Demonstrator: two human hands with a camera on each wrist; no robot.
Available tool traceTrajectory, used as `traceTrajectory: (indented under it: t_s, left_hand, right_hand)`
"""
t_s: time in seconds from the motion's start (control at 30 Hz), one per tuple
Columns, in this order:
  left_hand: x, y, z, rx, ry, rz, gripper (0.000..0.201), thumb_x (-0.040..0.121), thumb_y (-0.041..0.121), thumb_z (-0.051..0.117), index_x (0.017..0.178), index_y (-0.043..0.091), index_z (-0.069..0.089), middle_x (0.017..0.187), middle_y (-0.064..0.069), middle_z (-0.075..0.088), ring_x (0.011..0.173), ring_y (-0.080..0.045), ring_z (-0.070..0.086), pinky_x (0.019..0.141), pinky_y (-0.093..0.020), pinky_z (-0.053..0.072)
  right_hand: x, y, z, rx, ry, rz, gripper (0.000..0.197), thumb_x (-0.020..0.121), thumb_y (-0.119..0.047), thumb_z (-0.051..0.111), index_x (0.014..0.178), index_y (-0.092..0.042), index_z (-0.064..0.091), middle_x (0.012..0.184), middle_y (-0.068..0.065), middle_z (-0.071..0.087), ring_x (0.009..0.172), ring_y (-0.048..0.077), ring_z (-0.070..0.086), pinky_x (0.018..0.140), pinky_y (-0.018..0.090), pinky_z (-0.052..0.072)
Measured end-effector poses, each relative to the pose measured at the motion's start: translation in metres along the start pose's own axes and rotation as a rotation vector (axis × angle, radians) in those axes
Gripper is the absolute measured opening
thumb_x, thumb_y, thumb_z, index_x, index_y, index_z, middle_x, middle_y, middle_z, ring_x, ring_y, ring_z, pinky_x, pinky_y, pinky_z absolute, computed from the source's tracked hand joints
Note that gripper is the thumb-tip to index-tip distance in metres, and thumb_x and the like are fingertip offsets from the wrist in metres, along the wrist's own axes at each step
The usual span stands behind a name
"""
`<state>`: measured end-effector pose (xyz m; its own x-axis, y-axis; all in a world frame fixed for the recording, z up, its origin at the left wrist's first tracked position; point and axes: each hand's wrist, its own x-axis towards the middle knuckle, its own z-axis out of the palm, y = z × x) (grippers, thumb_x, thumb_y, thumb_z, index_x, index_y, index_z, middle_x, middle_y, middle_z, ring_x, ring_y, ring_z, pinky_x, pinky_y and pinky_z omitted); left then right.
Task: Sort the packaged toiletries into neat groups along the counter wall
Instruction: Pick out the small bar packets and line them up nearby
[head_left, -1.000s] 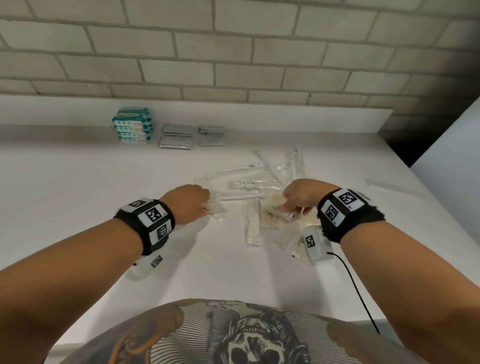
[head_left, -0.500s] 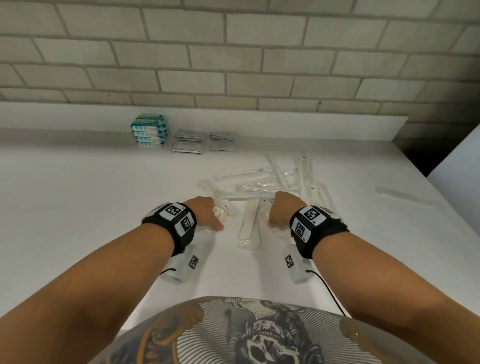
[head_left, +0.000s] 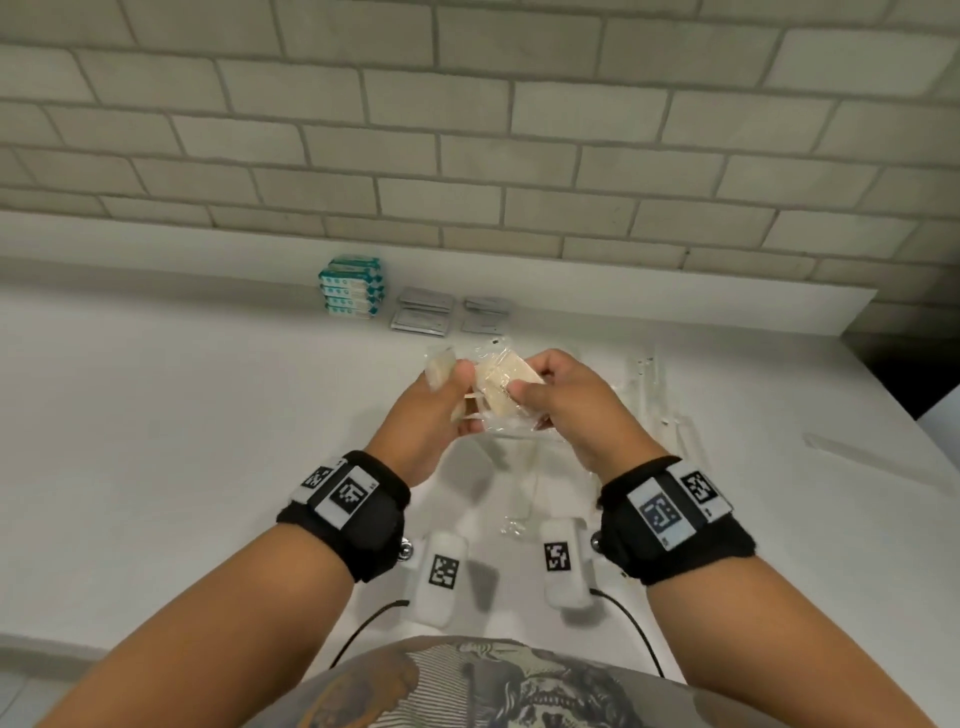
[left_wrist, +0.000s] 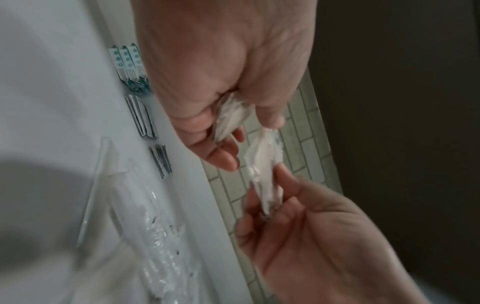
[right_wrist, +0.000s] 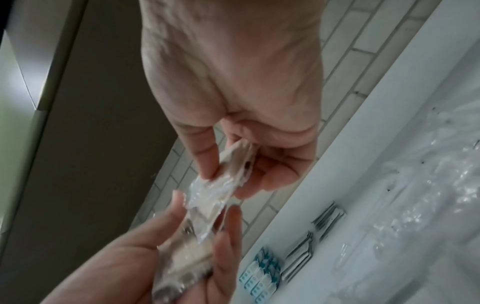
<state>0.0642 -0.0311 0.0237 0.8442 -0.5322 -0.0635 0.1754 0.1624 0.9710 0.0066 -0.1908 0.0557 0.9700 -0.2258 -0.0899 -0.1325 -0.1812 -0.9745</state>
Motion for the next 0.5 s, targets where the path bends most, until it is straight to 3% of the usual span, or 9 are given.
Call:
traceTrajectory:
  t_s: [0.1, 0.2, 0.33, 0.43, 0.5]
  left_hand:
    - [-0.003, 0.004, -0.011, -0.068, -0.07, 0.006, 0.04, 0.096, 0.022, 0.056, 0.13, 0.001, 0.052, 0.117, -0.022, 0.061, 0.107, -0.033, 0.06, 0.091, -0.042, 0.048]
    - [-0.007, 0.008, -0.021, -0.102, -0.072, 0.007, 0.032, 0.091, 0.005, 0.059, 0.123, 0.005, 0.056, 0.107, -0.014, 0.066, 0.099, -0.028, 0.065, 0.083, -0.035, 0.053]
    - [-0.009, 0.013, -0.038, -0.177, 0.024, -0.019, 0.028, 0.09, 0.007, 0.061, 0.117, 0.005, 0.057, 0.105, -0.014, 0.065, 0.097, -0.027, 0.067, 0.078, -0.034, 0.057]
    - [-0.009, 0.02, -0.053, -0.219, 0.185, -0.022, 0.01, 0.091, 0.007, 0.06, 0.097, 0.013, 0.055, 0.093, -0.006, 0.061, 0.085, -0.021, 0.069, 0.072, -0.032, 0.056]
    - [-0.011, 0.025, -0.062, -0.134, 0.186, 0.012, 0.009, 0.09, 0.01, 0.063, 0.093, 0.015, 0.056, 0.094, -0.005, 0.061, 0.079, -0.017, 0.066, 0.073, -0.032, 0.052]
  right_hand:
    - [0.004, 0.0, 0.014, 0.071, -0.022, 0.018, 0.009, 0.088, -0.015, 0.068, 0.089, -0.017, 0.059, 0.082, 0.002, 0.067, 0.066, 0.013, 0.063, 0.059, 0.026, 0.049]
    - [0.007, 0.0, 0.023, 0.059, -0.111, 0.062, 0.012, 0.092, -0.019, 0.064, 0.094, -0.014, 0.054, 0.085, 0.005, 0.07, 0.074, 0.024, 0.071, 0.062, 0.033, 0.054]
    - [0.009, -0.007, 0.035, 0.087, -0.144, 0.074, 0.014, 0.093, -0.015, 0.063, 0.094, -0.012, 0.048, 0.082, 0.005, 0.071, 0.072, 0.029, 0.072, 0.053, 0.03, 0.051]
    - [0.012, -0.014, 0.036, -0.003, -0.095, 0.046, 0.021, 0.084, 0.003, 0.066, 0.087, -0.015, 0.054, 0.077, 0.006, 0.065, 0.057, 0.017, 0.062, 0.05, 0.027, 0.044]
    - [0.015, -0.019, 0.038, -0.08, -0.129, 0.044, 0.026, 0.078, 0.008, 0.068, 0.087, -0.015, 0.06, 0.076, 0.007, 0.064, 0.053, 0.014, 0.056, 0.05, 0.026, 0.042]
